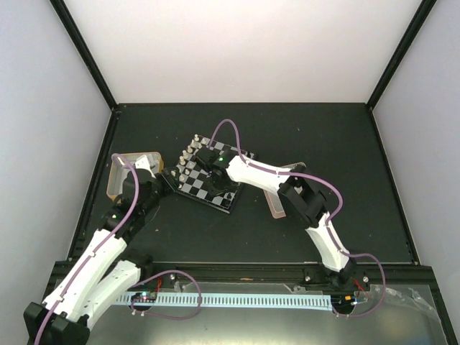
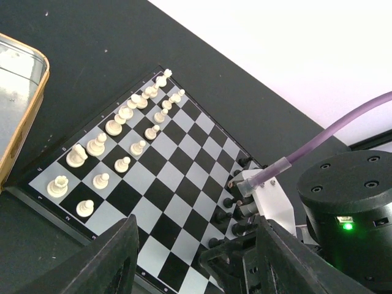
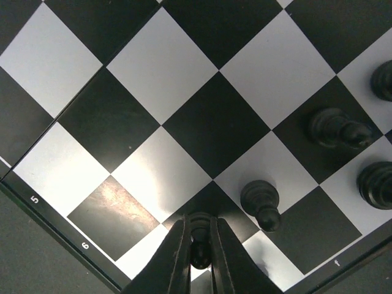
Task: Set up the chess pieces on the board
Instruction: Place the chess piece on the chessboard, then pick up the chess piece from the storage box.
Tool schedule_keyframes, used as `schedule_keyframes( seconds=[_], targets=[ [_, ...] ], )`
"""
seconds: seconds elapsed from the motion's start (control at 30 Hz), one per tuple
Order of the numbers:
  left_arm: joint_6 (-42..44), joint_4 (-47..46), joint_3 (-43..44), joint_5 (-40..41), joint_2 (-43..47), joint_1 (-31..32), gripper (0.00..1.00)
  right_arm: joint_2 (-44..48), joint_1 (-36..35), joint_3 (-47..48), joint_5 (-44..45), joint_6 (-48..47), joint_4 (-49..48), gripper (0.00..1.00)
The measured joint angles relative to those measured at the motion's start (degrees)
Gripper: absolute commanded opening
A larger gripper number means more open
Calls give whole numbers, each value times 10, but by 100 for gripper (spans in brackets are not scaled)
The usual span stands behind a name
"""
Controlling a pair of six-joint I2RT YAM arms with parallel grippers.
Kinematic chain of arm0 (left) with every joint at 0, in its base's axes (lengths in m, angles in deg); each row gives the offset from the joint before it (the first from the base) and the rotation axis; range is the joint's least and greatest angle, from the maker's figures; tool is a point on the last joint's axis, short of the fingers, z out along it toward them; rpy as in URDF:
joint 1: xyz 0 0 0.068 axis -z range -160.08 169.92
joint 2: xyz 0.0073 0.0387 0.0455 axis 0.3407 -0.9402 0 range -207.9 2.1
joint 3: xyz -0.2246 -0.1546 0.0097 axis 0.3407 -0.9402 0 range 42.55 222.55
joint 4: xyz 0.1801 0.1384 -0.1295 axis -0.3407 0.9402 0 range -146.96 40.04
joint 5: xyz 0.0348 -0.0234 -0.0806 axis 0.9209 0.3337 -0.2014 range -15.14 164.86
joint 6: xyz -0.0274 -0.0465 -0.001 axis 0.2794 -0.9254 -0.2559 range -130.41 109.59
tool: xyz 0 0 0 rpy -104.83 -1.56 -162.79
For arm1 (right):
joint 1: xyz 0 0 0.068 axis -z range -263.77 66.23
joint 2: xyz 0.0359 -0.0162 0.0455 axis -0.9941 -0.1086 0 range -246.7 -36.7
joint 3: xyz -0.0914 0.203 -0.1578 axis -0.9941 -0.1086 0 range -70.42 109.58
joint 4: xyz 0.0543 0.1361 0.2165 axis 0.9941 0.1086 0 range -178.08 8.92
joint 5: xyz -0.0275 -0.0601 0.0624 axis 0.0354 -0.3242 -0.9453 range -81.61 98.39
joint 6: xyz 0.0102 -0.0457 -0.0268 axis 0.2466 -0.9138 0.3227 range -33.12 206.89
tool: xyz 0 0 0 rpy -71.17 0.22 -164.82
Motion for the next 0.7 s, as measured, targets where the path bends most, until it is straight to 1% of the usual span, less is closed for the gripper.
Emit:
schedule_keyframes(
  seconds=[0.2,0.4,0.47,0.53,0.6,0.7],
  targets=[
    [0,4,0,0,0,-1,55,-2,0,10,1,-1,13,15],
    [0,5,0,0,0,-1,56,2,0,28,5,-2,28,21],
    [1,5,0,-1,0,-2,57,13,0,26,5,-2,28,25],
    [4,3,0,-4,0,-4,58,36,1,16,9,0,22,29],
    [10,3,0,-12,0,-4,58,84,2,-15,21,4,10,32],
    [18,1,0,-24,1,-4,58,176,12,-79,51,22,-15,32]
  ],
)
